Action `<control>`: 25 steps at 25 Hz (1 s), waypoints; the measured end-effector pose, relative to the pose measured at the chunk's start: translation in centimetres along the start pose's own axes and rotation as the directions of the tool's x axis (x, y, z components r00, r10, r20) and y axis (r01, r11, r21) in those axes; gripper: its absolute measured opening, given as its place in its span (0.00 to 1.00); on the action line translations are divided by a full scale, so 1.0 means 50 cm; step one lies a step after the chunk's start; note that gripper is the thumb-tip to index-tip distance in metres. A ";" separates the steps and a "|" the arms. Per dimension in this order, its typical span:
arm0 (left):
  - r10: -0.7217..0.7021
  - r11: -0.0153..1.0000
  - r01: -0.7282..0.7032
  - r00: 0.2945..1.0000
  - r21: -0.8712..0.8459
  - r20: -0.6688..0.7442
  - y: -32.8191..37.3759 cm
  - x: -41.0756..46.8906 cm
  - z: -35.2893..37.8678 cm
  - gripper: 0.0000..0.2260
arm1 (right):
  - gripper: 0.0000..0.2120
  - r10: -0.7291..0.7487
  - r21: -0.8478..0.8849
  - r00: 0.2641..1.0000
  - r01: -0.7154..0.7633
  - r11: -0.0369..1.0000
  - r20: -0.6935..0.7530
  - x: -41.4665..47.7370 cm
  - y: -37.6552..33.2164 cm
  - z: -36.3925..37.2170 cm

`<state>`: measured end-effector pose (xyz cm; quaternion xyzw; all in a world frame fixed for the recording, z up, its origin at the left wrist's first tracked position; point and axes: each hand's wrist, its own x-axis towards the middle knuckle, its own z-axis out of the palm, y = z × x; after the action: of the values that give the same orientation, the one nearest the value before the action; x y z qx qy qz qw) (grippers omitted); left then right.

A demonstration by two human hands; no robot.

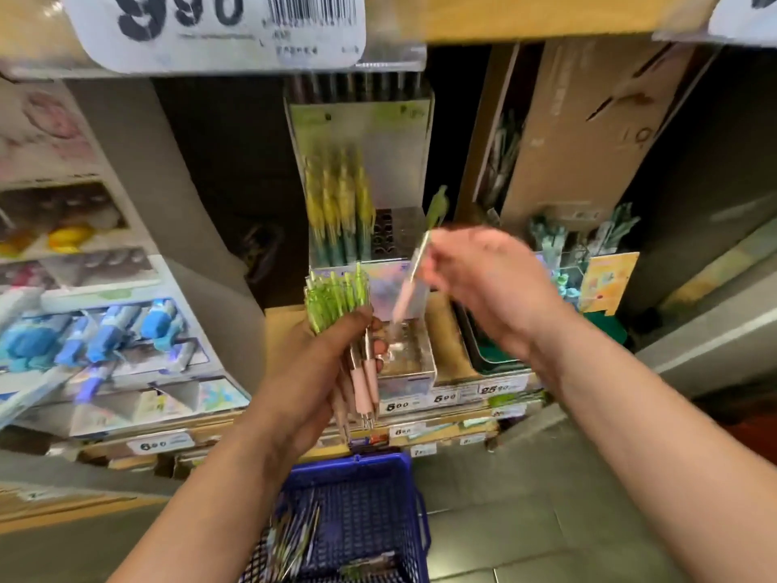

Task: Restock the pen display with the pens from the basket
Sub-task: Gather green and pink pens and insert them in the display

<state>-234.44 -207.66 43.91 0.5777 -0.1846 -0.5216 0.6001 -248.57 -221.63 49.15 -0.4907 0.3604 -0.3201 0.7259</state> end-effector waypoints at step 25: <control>-0.046 0.997 0.050 0.997 -0.057 0.063 -0.019 0.048 -0.005 0.09 | 0.08 -0.456 -0.847 0.879 0.343 0.406 0.138 0.190 -0.027 0.071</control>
<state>-233.68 -209.36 42.11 0.5477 -0.1738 -0.5586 0.5982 -240.65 -228.09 49.36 -0.8338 0.3827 -0.2927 0.2696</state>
